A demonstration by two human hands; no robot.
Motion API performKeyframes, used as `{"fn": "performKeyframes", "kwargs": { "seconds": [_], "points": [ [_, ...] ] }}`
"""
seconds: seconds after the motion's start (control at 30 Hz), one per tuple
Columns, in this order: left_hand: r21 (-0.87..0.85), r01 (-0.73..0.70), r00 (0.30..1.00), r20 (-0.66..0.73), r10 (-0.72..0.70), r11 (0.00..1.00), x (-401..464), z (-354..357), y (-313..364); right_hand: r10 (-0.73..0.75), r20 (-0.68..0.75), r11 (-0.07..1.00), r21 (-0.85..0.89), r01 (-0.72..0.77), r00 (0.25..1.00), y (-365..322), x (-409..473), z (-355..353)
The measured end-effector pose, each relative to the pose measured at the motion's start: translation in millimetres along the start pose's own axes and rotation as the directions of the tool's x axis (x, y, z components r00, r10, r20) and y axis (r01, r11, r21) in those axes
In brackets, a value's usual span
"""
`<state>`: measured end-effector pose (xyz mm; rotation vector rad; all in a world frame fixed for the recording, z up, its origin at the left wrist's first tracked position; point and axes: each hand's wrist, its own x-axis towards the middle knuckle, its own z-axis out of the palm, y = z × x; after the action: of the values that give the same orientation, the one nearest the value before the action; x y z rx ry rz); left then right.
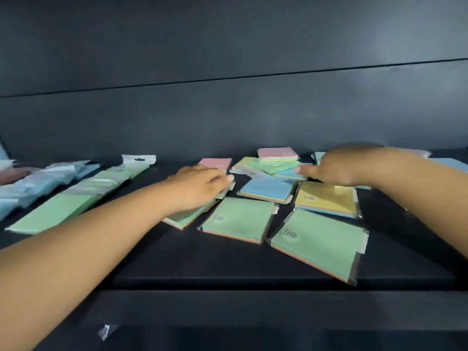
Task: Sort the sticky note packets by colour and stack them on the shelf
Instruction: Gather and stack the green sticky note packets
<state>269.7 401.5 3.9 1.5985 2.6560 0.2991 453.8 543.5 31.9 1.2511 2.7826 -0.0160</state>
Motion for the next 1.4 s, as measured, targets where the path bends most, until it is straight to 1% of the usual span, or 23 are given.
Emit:
{"fn": "performKeyframes", "kwargs": {
  "seconds": [0.07, 0.1, 0.17, 0.23, 0.3, 0.4, 0.5, 0.63, 0.73, 0.8, 0.83, 0.9, 0.93, 1.0, 1.03, 1.07, 1.1, 1.17, 1.2, 1.23, 1.27, 1.33, 1.4],
  "points": [
    [-0.020, -0.069, 0.998, -0.009, 0.068, 0.997, 8.5, 1.8, 8.8, -0.082, -0.088, 0.994, 0.059, 0.087, 0.993, -0.9, 15.1, -7.7],
    [-0.002, -0.101, 0.995, 0.002, 0.101, 0.995, 7.8, 3.7, 10.7, -0.144, -0.096, 0.983, 0.103, 0.153, 0.985, -5.2, 24.7, -8.2],
    [0.054, -0.171, 0.984, 0.065, 0.167, 0.984, 9.6, 9.0, 18.1, -0.244, -0.075, 0.949, 0.187, 0.254, 0.967, -10.9, 40.9, -7.6],
    [0.105, -0.210, 0.974, 0.110, 0.199, 0.972, 10.1, 14.4, 19.6, -0.292, -0.013, 0.923, 0.259, 0.286, 0.956, -14.5, 56.2, -3.4],
    [0.054, -0.244, 0.969, 0.064, 0.240, 0.968, 9.6, 18.0, 16.6, -0.306, 0.020, 0.912, 0.293, 0.287, 0.952, -16.6, 66.3, 2.6],
    [-0.032, -0.257, 0.966, -0.020, 0.256, 0.966, 7.8, 16.9, 16.1, -0.310, -0.013, 0.929, 0.209, 0.306, 0.951, -19.2, 79.3, 10.8],
    [-0.040, -0.267, 0.963, -0.045, 0.265, 0.963, 7.9, 17.9, 19.7, -0.283, -0.123, 0.952, 0.087, 0.294, 0.951, -19.3, 89.7, 20.4],
    [-0.078, -0.266, 0.964, -0.049, 0.263, 0.961, 7.0, 18.6, 17.2, -0.248, -0.312, 0.945, 0.131, 0.300, 0.917, -15.8, 99.2, 30.3],
    [-0.090, -0.267, 0.963, -0.053, 0.263, 0.959, 6.3, 19.6, 16.1, -0.251, -0.377, 0.925, 0.178, 0.336, 0.891, -14.8, 102.8, 28.8],
    [-0.104, -0.272, 0.962, -0.061, 0.267, 0.957, 8.4, 19.9, 15.1, -0.212, -0.409, 0.872, 0.331, 0.361, 0.887, -14.1, 100.7, 24.7],
    [-0.115, -0.276, 0.961, -0.066, 0.270, 0.954, 9.1, 19.9, 14.6, -0.179, -0.425, 0.821, 0.433, 0.373, 0.887, -13.2, 98.0, 21.9],
    [-0.174, -0.274, 0.961, -0.085, 0.263, 0.946, 8.3, 19.9, 15.1, -0.091, -0.446, 0.662, 0.640, 0.389, 0.890, -11.8, 88.6, 15.5],
    [-0.249, -0.264, 0.964, -0.108, 0.244, 0.932, 7.4, 19.2, 16.5, -0.039, -0.456, 0.573, 0.719, 0.394, 0.889, -12.6, 82.5, 12.1],
    [-0.486, -0.216, 0.974, -0.169, 0.152, 0.847, 9.3, 17.1, 21.4, 0.059, -0.460, 0.432, 0.812, 0.392, 0.886, -19.1, 68.8, 4.2],
    [-0.635, -0.182, 0.980, -0.181, 0.084, 0.751, 12.2, 15.7, 24.7, 0.083, -0.451, 0.362, 0.844, 0.395, 0.889, -24.7, 62.0, 0.5],
    [-0.788, -0.139, 0.988, -0.155, 0.025, 0.599, 15.3, 13.4, 28.8, 0.080, -0.429, 0.284, 0.875, 0.392, 0.900, -31.5, 55.4, -2.9],
    [-0.909, -0.087, 0.995, -0.096, -0.002, 0.408, 17.8, 9.6, 33.9, 0.044, -0.397, 0.208, 0.901, 0.380, 0.917, -40.1, 48.9, -5.7],
    [-0.998, 0.024, 0.999, 0.026, 0.037, 0.057, 18.5, 3.3, 41.8, -0.080, -0.305, 0.113, 0.943, 0.313, 0.949, -57.7, 39.9, -5.3],
    [-0.997, 0.055, 0.997, 0.052, 0.050, -0.058, 17.0, 1.7, 42.4, -0.125, -0.241, 0.097, 0.962, 0.254, 0.962, -64.4, 36.7, -3.5],
    [-0.989, 0.078, 0.997, 0.074, 0.033, -0.130, 16.0, 0.7, 40.6, -0.159, -0.174, 0.090, 0.978, 0.190, 0.972, -68.6, 35.0, -1.6],
    [-0.983, 0.090, 0.996, 0.093, -0.012, -0.161, 15.1, 0.1, 36.5, -0.188, -0.112, 0.083, 0.988, 0.130, 0.976, -70.4, 34.6, 0.3],
    [-0.982, 0.080, 0.990, 0.098, -0.102, -0.172, 15.1, -0.5, 27.2, -0.232, -0.040, 0.073, 0.996, 0.058, 0.972, -70.3, 33.7, 2.6],
    [-0.988, 0.038, 0.988, 0.059, -0.140, -0.152, 15.6, -2.5, 21.3, -0.200, -0.054, 0.106, 0.991, 0.076, 0.978, -67.6, 31.3, 2.1]
  ]
}}
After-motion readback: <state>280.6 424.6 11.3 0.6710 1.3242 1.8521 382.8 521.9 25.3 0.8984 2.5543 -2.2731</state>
